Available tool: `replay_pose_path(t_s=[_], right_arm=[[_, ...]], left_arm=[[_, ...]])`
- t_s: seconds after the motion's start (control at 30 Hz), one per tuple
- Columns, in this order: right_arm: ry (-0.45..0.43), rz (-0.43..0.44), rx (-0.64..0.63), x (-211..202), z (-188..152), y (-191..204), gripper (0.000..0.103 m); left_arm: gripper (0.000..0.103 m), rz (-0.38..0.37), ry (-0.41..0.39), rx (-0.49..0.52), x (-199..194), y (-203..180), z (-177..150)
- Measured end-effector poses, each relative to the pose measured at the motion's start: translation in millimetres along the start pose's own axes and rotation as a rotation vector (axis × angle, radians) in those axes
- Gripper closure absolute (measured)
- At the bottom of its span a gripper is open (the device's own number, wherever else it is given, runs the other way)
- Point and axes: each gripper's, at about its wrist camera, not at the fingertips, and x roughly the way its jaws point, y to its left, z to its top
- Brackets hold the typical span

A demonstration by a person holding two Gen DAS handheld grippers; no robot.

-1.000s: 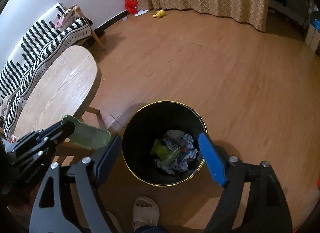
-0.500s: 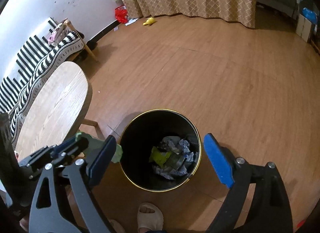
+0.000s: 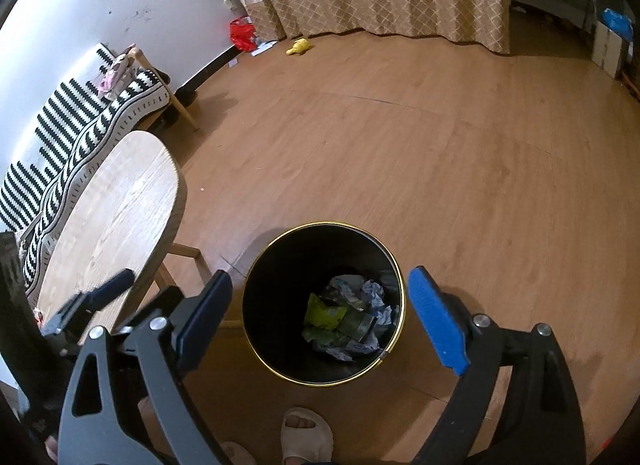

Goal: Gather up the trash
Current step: 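Swing both tools back over the table, then grasp the red ribbon with the left tool while the right tool grasps the white snack wrapper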

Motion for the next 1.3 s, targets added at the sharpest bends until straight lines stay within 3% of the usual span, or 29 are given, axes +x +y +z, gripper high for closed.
replay_pose_path(t_s=[0.2,0.4,0.47,0.6,0.87,1.03,1.3], right_arm=[[0.007,0.035,-0.044,3,0,27,0.013],[0.007,0.071,-0.177,10,-4,96,0.012],[0.006,0.079,-0.246,14,-8,128,0.012],[0.019,0.113,-0.361,25,-22,192,0.012],[0.054,0.238,-0.605,45,-73,348,0.012],[0.094,0.323,-0.715,47,-110,425,0.012],[0.138,0.427,-0.784,49,-132,499,0.012]], left_arm=[[0.007,0.121,-0.068,-0.092,-41,64,5],[0.007,0.304,-0.111,-0.274,-91,178,-13],[0.007,0.393,-0.120,-0.337,-110,222,-26],[0.007,0.502,-0.122,-0.484,-148,308,-59],[0.007,0.728,-0.119,-0.758,-228,469,-158],[0.007,0.734,-0.112,-0.930,-241,534,-191],[0.007,0.756,-0.021,-0.842,-208,566,-174]])
